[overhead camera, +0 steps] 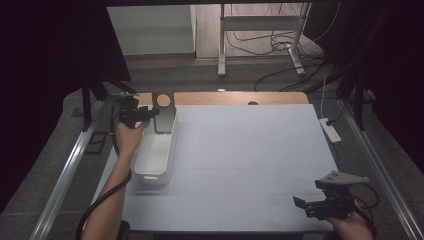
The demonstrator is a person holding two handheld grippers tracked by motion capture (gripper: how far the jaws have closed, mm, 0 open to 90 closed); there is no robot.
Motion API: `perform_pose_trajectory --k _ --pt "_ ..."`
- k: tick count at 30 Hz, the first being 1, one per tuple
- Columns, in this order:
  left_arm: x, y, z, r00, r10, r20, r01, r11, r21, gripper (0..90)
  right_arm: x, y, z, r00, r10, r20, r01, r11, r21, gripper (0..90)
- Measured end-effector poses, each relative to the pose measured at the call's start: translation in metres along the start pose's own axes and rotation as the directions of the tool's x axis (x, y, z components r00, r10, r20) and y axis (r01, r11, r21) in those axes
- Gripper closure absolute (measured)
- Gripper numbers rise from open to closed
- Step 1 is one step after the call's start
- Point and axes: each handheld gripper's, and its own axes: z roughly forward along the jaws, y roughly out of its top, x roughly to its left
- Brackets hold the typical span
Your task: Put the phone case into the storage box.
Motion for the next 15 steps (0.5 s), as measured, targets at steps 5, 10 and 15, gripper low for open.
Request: perform_pose_trajectory --k 5,10,15 --pt "-0.0006 -0.0006 -0.0025 1.0000 0.006 0.003 -0.006 1.0000 -0.006 39.2 0.0002 0.0000 -0.0001 1.0000 -0.001 0.000 0.001 1.000 0.000 2.2" --pt "-0.0018 -0.0014 -0.0038 0.9999 0.014 0.010 -0.014 0.9998 -0.012 36.1 0.0002 0.0000 0.0000 1.0000 -0.002 0.000 0.002 1.000 0.002 2.2" --pt "-0.0028 -0.0022 -0.0062 0.9996 0.025 0.012 -0.025 0.9996 -0.013 33.1 0.0003 0.0000 -0.0001 1.0000 -0.003 0.000 0.003 1.000 0.001 2.2"
